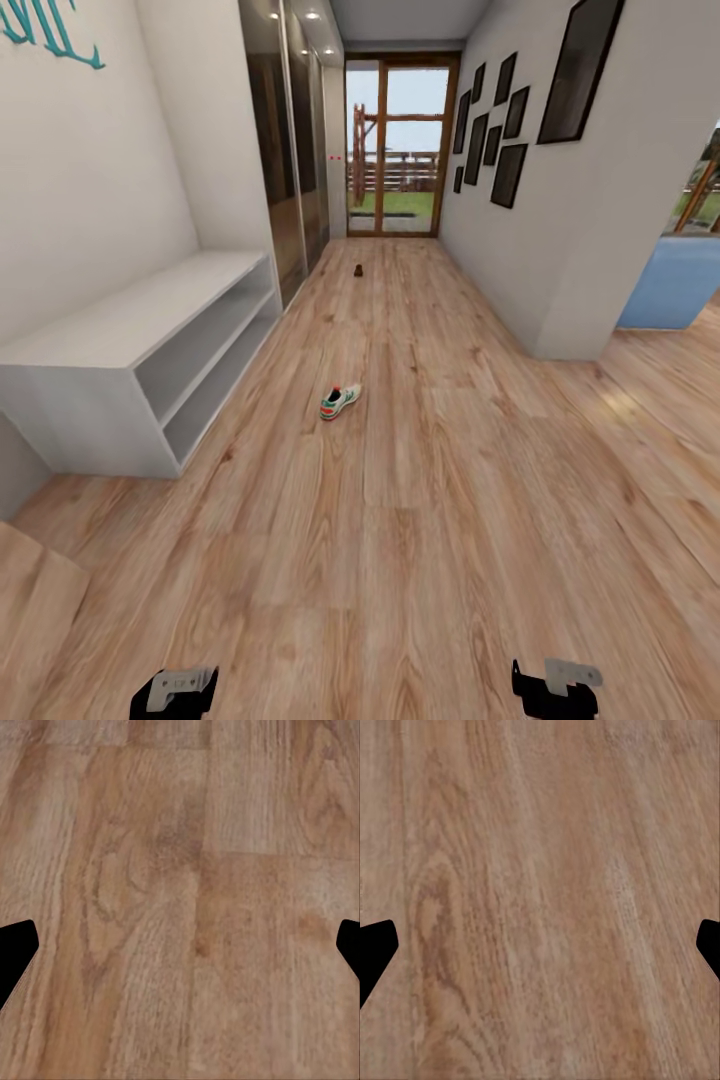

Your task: Pick up the two gym shoes and the two sandals from the corridor floor and place them onto the hallstand (shoe rack) in the corridor, making sure they are on the rack and not on the floor. Arrange them so the two gym shoes are next to each other and the two sandals are next to each other.

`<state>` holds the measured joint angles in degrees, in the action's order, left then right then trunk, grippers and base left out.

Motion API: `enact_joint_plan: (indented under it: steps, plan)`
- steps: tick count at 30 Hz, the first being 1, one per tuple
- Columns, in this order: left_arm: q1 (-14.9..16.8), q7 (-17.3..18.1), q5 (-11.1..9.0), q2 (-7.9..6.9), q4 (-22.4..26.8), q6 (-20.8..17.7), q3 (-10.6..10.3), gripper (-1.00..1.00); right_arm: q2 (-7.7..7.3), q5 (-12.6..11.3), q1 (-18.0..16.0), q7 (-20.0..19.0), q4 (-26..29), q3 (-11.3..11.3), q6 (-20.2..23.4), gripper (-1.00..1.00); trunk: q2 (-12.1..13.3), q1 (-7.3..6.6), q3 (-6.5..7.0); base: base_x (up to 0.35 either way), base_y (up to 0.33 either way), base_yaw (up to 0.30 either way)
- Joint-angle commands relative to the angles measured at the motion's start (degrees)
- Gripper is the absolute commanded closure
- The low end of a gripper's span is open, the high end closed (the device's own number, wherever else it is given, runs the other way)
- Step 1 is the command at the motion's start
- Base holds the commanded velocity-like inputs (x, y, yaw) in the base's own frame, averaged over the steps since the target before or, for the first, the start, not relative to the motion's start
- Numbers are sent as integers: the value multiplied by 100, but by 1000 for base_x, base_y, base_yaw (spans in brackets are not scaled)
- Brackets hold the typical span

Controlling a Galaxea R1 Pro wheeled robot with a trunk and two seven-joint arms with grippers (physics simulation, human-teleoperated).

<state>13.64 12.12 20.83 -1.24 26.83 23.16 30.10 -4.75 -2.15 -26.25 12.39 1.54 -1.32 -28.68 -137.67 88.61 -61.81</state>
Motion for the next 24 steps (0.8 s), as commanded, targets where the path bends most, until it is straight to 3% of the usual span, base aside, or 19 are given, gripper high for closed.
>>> enact_joint_plan:
  steps: [1,24]
  plan:
    - [6,46,35,4,-2,22,49,-100,0,-22,-3,-8,-5,-9,-24,-100,-2,2,-5,340,0,0]
    - [6,50,35,9,-2,22,49,-100,0,-22,-3,-8,-4,-9,-24,-100,-2,2,-5,339,-22,-1]
